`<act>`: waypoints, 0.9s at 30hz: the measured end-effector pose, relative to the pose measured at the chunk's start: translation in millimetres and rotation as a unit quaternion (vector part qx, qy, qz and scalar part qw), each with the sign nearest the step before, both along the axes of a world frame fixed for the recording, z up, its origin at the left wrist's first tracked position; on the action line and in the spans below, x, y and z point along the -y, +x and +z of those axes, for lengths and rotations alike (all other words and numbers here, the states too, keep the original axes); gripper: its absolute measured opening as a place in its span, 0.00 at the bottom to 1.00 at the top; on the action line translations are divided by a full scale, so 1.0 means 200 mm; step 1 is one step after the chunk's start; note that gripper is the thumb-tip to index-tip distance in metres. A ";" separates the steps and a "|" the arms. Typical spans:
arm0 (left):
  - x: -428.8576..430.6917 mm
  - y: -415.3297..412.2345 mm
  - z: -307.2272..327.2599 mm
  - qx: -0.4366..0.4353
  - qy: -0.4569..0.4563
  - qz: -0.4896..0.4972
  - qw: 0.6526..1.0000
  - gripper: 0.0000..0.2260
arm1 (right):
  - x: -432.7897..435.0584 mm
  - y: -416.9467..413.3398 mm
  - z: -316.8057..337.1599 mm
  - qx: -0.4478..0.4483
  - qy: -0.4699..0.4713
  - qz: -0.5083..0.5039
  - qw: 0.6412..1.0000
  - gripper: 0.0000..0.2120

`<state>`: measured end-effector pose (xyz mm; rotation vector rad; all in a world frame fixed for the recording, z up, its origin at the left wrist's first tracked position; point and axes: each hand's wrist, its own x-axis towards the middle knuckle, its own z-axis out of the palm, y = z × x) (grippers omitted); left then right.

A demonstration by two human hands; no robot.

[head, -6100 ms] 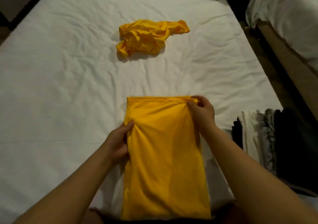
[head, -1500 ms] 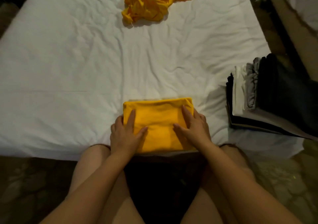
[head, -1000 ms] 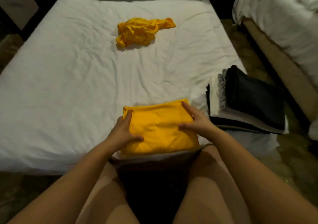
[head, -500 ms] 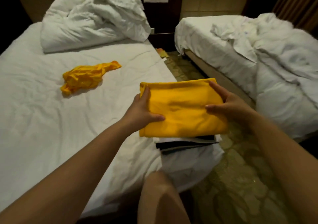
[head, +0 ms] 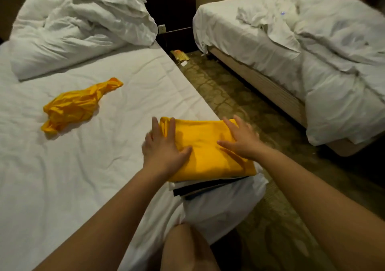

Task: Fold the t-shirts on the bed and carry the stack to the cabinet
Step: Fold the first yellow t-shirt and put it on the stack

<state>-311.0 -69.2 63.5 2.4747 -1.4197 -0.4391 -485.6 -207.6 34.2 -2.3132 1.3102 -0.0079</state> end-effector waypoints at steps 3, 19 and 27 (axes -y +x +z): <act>0.06 -0.11 -0.01 0.181 -0.064 -0.054 0.980 0.29 | -0.16 0.12 -0.02 0.056 -0.134 0.031 0.989 0.36; 0.17 0.02 -0.44 0.115 0.019 -0.033 0.993 0.26 | -0.09 0.33 -0.40 -0.023 -0.098 0.044 0.994 0.35; 0.01 -0.02 -0.15 0.111 -0.043 -0.055 0.991 0.25 | -0.23 0.28 -0.05 -0.051 -0.132 0.035 0.989 0.27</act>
